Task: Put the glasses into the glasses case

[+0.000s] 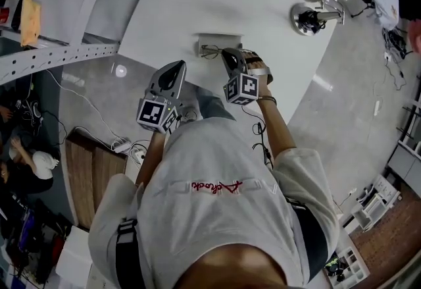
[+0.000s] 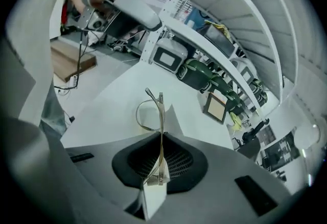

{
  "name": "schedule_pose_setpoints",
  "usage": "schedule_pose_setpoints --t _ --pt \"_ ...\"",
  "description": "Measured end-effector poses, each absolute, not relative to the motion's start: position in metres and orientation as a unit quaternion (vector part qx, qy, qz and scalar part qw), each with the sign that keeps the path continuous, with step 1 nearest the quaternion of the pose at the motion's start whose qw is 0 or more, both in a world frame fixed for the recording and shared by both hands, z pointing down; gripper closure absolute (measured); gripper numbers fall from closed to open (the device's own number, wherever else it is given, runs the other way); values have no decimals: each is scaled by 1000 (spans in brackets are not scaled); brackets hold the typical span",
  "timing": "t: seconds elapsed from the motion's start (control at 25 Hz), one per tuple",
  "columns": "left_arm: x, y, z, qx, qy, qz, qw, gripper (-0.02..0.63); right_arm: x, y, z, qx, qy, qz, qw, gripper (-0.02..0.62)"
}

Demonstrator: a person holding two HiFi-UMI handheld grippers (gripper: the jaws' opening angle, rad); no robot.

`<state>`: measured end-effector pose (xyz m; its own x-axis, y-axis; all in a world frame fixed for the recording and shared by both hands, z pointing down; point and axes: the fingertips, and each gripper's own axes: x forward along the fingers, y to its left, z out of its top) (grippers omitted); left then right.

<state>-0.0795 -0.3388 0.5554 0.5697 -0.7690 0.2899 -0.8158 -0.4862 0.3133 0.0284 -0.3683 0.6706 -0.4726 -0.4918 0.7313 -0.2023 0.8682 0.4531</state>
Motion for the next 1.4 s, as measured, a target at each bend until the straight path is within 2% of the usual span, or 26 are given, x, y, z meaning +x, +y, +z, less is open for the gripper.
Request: schedule_pose_setpoints --t 0.32,0.84,1.28,1.4 --pt "-84 -338 556 860 -461 52 211 598 28 -401 689 178 -808 -203 524 580" --pt "-88 -338 555 858 -466 50 212 598 29 -397 721 154 -794 -179 560 580" --pt "-86 -340 558 858 -463 52 217 598 26 -393 729 140 -806 -151 555 572" --pt "-87 -340 557 857 -464 54 217 598 22 -391 725 135 -817 -140 543 533"
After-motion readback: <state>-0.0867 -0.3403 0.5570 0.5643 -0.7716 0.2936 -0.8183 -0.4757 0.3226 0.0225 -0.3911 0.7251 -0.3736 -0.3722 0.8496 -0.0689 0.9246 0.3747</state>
